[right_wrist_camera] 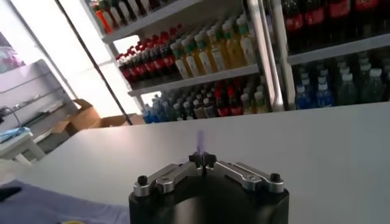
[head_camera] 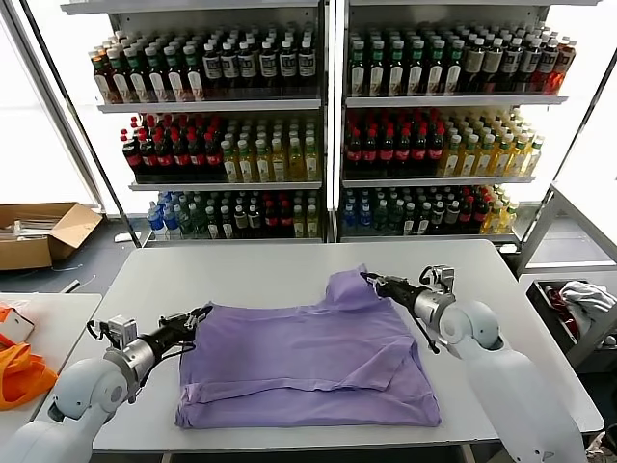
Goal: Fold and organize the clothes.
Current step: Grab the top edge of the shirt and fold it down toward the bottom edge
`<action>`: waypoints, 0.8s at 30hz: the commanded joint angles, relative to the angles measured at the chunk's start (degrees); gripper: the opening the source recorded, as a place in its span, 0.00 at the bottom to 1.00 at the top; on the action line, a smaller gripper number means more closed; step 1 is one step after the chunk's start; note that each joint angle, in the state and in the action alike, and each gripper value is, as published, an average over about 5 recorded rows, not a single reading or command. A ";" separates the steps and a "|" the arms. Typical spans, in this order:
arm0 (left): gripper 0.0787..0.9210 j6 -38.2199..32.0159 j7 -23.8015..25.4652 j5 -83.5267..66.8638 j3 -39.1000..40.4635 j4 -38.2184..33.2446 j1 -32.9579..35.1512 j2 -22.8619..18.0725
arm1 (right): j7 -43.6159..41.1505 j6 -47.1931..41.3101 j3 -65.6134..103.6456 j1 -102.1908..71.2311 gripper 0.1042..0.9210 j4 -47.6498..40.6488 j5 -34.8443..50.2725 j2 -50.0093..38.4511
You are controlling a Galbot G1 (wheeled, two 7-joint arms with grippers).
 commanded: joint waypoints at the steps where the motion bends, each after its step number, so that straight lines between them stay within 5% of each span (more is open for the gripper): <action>1: 0.02 2.06 -2.74 -1.13 -6.99 -15.17 12.54 1.65 | 0.17 -0.14 12.98 -17.56 0.00 16.85 5.06 -6.04; 12: 0.02 2.62 -3.06 -0.25 -11.92 -18.68 23.47 4.27 | -0.43 -0.06 25.34 -36.71 0.00 26.42 6.02 -6.89; 24: 0.02 0.63 -0.24 3.76 -11.06 -12.12 26.22 3.45 | -2.02 1.21 28.86 -52.91 0.00 30.92 1.33 -4.61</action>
